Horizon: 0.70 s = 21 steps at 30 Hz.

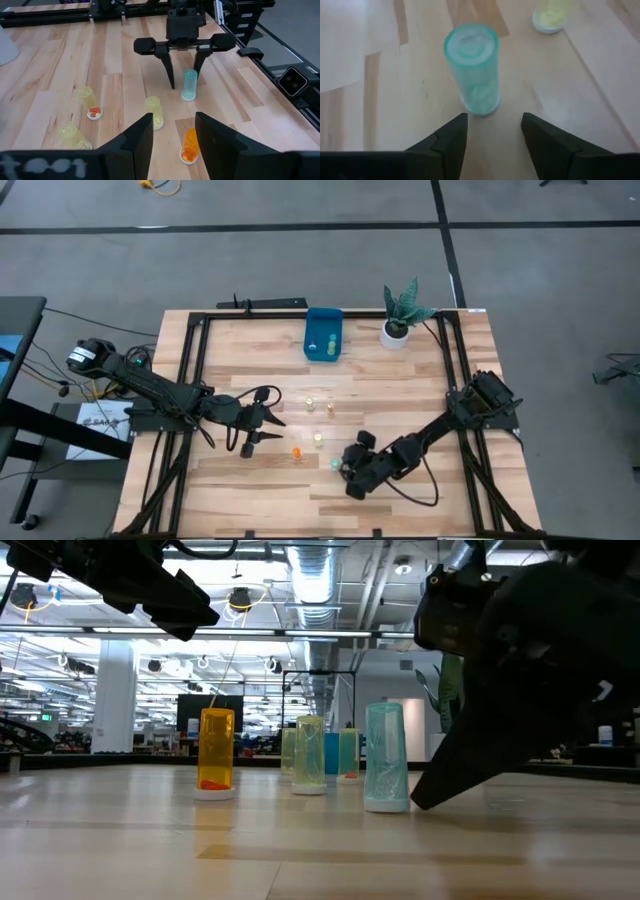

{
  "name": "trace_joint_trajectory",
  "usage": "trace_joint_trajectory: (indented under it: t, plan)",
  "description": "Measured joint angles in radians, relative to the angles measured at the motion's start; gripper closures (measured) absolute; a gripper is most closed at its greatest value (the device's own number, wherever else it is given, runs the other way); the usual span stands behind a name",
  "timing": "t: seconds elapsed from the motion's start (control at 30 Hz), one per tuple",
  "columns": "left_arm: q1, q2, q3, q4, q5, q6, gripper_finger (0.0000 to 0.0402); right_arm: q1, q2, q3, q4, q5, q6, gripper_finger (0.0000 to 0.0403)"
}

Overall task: Pick and place pill bottles into a basket
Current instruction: Put the green pill bottle into the blue container

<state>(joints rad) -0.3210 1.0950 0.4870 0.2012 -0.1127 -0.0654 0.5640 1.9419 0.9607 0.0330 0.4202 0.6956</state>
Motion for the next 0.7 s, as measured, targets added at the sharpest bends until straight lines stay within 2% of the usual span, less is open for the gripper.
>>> trace_joint_trajectory:
  t: [0.7]
  plan:
    - [0.0,0.0,0.0,0.0,0.0,-0.001,0.0264,-0.021,0.001,0.0,0.129,-0.026,-0.102,0.021]
